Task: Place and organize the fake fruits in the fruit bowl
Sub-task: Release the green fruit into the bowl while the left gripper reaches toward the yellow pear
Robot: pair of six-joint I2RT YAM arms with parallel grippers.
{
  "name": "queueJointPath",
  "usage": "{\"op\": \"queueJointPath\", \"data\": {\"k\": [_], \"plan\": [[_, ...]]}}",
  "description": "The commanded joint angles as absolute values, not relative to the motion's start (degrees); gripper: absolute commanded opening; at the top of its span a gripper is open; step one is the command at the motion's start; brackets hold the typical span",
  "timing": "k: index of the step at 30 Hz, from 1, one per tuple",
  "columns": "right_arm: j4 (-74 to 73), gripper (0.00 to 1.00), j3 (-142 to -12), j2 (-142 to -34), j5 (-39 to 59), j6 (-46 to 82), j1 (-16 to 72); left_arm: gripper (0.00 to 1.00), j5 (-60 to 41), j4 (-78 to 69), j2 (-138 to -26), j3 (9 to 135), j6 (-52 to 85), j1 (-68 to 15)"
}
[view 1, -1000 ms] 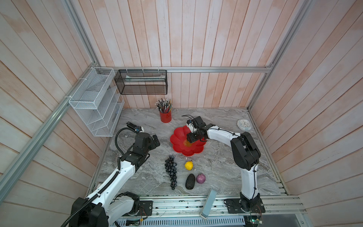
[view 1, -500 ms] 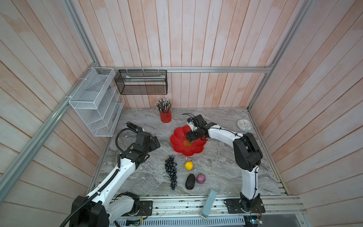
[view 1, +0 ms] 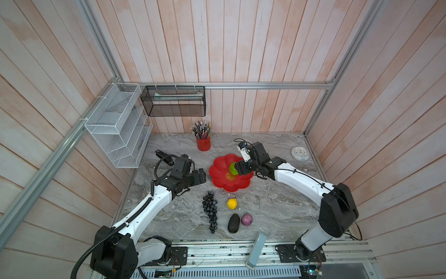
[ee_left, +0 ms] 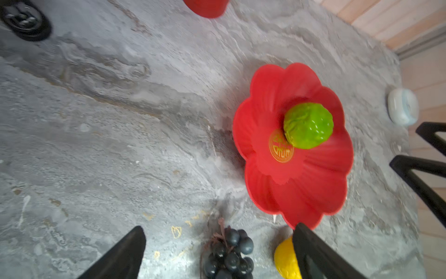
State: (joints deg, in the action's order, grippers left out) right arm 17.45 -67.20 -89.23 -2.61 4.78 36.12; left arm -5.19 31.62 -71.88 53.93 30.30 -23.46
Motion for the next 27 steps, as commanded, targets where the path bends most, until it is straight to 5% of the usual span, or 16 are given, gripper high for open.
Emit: {"op": "queueJointPath", "data": {"k": [1, 7, 11, 27], "plan": [[12.13, 0.85, -59.86, -82.13, -4.64, 9.22, 35.96, 0.93, -10.80, 37.03, -75.57, 59.05, 27.39, -28.33], [14.05, 0.84, -53.11, -74.48, -3.48, 11.77, 34.20, 0.93, -10.33, 40.56, -82.41, 63.72, 28.97, -40.53], [8.26, 0.83, -47.57, -71.50, 6.55, 16.83, 28.79, 0.93, -10.07, 40.61, -87.48, 66.22, 29.50, -46.79], [-0.03, 0.83, -38.18, -65.31, 11.29, 19.81, 22.81, 0.88, -6.77, 47.68, -105.27, 75.13, 26.91, -52.08]]}}
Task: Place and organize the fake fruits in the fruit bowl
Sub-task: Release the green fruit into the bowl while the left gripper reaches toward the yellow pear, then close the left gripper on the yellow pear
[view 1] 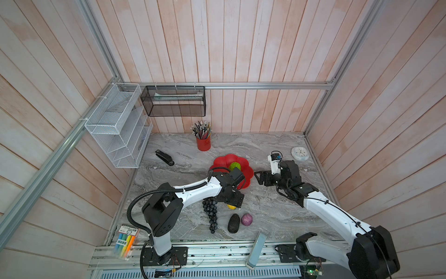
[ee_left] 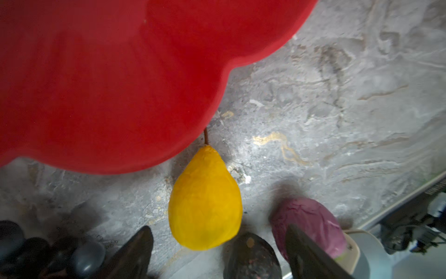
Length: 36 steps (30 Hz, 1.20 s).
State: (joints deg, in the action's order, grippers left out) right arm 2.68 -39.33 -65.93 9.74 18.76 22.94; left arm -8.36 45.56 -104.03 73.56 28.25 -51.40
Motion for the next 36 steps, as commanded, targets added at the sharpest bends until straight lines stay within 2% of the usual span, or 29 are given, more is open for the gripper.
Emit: {"op": "queueJointPath", "data": {"k": [1, 8, 17, 22, 27, 31, 34, 36], "plan": [[-0.19, 0.83, -38.00, -65.48, 11.47, 19.73, 22.83, 0.88, -6.77, 47.66, -105.75, 75.39, 26.89, -52.14], [-1.07, 0.83, -37.15, -65.87, 11.59, 19.74, 22.64, 0.82, -7.30, 46.58, -108.36, 75.32, 26.24, -52.54], [-2.01, 0.83, -36.41, -65.76, 11.77, 20.02, 22.51, 0.68, -5.80, 43.98, -108.73, 74.41, 27.24, -52.55], [-2.56, 0.82, -35.81, -65.61, 12.46, 20.48, 22.52, 0.68, -6.06, 41.50, -108.46, 73.56, 27.33, -52.54], [-2.42, 0.82, -35.28, -65.30, 12.48, 20.57, 22.49, 0.73, -5.99, 39.68, -108.63, 73.54, 27.72, -52.49], [-1.99, 0.81, -35.13, -64.93, 11.94, 20.45, 22.42, 0.64, -5.95, 39.30, -109.32, 73.69, 27.86, -52.50], [-1.95, 0.81, -35.09, -64.82, 11.56, 20.17, 22.42, 0.53, -6.66, 39.49, -109.77, 73.37, 27.75, -52.49], [-2.04, 0.81, -35.19, -64.86, 11.53, 20.20, 22.42, 0.52, -6.84, 39.33, -109.60, 72.79, 27.79, -52.49]]}}
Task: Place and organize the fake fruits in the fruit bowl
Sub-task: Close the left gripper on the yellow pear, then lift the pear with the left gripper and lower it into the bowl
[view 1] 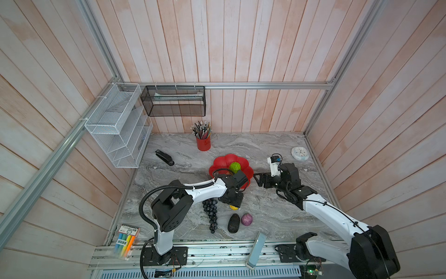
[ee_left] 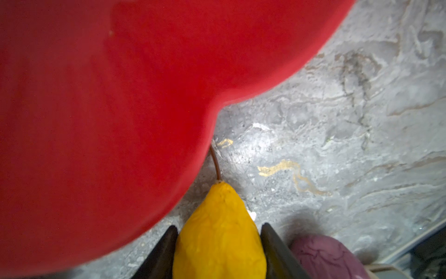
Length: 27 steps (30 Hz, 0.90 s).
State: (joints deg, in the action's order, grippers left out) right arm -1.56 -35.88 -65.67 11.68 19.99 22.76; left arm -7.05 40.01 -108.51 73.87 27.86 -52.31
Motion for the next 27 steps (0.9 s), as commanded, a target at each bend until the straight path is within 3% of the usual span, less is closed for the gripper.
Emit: {"op": "queueJointPath", "data": {"k": [1, 5, 8, 11, 21, 27], "plan": [[-2.11, 0.81, -35.32, -64.95, 11.57, 20.15, 22.47, 0.52, -6.86, 39.26, -109.51, 72.54, 27.84, -52.48], [-2.56, 0.81, -35.20, -65.14, 11.75, 20.30, 22.49, 0.52, -7.20, 39.15, -109.09, 71.74, 27.77, -52.52], [-2.80, 0.81, -35.24, -65.28, 11.81, 20.32, 22.46, 0.38, -8.12, 38.63, -108.52, 71.03, 27.95, -52.32], [-2.71, 0.81, -35.47, -65.17, 11.82, 20.39, 22.41, 0.35, -9.47, 37.51, -106.14, 70.05, 28.58, -51.76], [-3.49, 0.80, -36.07, -63.77, 11.15, 20.42, 22.42, 0.35, -11.85, 38.62, -93.55, 70.49, 29.70, -46.27], [-0.75, 0.80, -38.73, -63.56, 11.73, 19.52, 22.43, 0.35, -10.11, 36.95, -93.47, 72.76, 29.44, -39.04]]}}
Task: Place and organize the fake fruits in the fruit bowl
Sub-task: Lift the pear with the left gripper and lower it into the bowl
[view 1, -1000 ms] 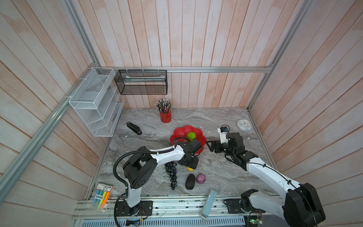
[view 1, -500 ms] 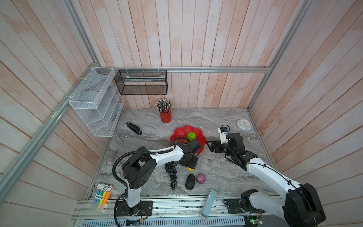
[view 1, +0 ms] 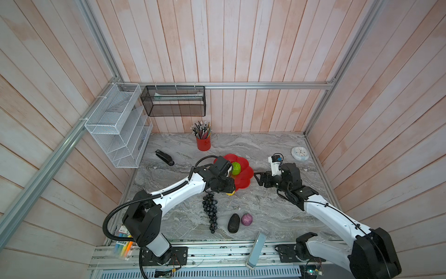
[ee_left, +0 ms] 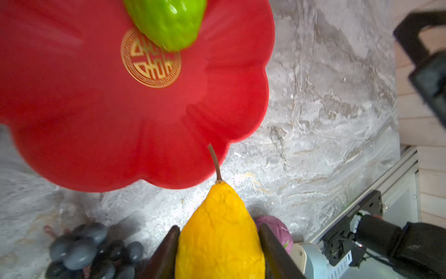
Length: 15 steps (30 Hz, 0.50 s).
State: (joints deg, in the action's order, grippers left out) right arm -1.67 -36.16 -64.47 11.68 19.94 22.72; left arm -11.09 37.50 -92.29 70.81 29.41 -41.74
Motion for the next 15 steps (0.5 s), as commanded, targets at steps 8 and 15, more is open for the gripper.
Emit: {"op": "queueJointPath", "data": {"k": [8, 15], "plan": [[-0.84, 0.79, -38.67, -64.31, 15.93, 20.91, 24.85, 0.35, -5.70, 32.01, -102.78, 79.14, 26.28, -33.11], [0.24, 0.79, -39.47, -64.91, 15.21, 21.05, 26.87, 0.36, -1.08, 30.06, -112.67, 86.74, 24.50, -31.90]]}}
